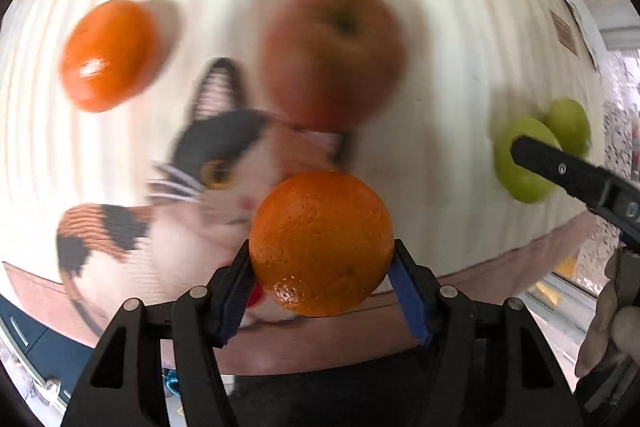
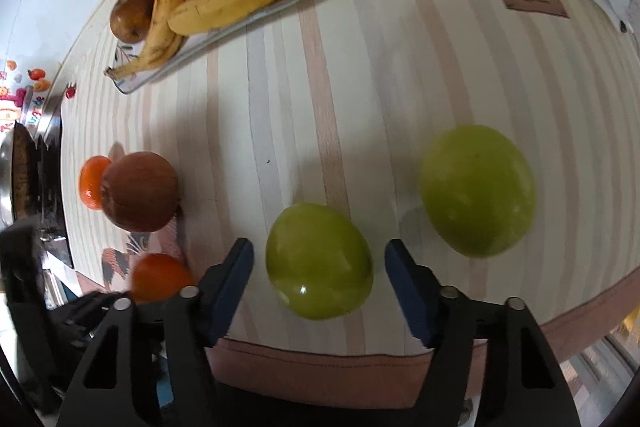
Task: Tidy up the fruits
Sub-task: 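Grasp a tangerine with the left tool while the right tool grasps a green apple, then carry the tangerine and green apple toward the plate with both tools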
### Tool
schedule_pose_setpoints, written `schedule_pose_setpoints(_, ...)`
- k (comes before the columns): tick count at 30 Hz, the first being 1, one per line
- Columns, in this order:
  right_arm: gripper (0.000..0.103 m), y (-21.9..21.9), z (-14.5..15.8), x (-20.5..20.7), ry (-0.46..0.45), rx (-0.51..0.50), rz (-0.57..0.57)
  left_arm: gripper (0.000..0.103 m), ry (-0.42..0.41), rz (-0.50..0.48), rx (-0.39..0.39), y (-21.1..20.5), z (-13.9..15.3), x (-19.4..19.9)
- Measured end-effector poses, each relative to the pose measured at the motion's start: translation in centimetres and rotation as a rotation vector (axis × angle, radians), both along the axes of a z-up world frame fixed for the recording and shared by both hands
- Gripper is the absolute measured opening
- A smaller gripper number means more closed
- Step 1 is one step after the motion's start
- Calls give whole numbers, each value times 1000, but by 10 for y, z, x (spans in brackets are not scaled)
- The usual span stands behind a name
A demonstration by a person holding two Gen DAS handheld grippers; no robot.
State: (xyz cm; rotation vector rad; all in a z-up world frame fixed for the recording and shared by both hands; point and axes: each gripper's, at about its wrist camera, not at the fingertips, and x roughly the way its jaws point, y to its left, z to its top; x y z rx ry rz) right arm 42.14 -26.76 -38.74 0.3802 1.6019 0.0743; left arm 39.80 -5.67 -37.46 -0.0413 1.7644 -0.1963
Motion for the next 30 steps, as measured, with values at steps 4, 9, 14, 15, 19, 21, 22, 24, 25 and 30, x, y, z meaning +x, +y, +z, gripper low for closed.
schedule_pose_setpoints(4, 58, 6, -6, -1, -32, 3, 22, 62, -1, 47, -8, 17, -2, 2)
schedule_pose_setpoints(9, 58, 18, -9, -10, -9, 9, 80, 64, -9, 64, -8, 20, -1, -1)
schedule_pose_setpoints(14, 58, 23, -10, -14, -5, 8, 79, 64, -3, 81, -10, 37, -4, 2)
schedule_pose_setpoints(15, 58, 24, -11, -14, -5, 9, 75, 64, -3, 82, -9, 33, -5, 2)
schedule_pose_setpoints(19, 58, 23, -11, -14, -6, 9, 78, 64, -10, 82, 0, 33, -5, 1)
schedule_pose_setpoints(21, 58, 23, -10, -15, -8, 7, 81, 64, -12, 89, 0, 34, -4, 2)
schedule_pose_setpoints(22, 58, 24, -10, -14, -8, 7, 82, 64, -11, 93, 0, 34, -3, 1)
schedule_pose_setpoints(24, 58, 20, -10, -13, -8, 9, 83, 64, -10, 101, 1, 34, -6, 1)
schedule_pose_setpoints(25, 58, 20, -10, -13, -7, 9, 84, 64, -7, 102, 2, 34, -7, 1)
schedule_pose_setpoints(30, 58, 18, -10, -14, -8, 10, 92, 64, -15, 113, -1, 34, -9, 3)
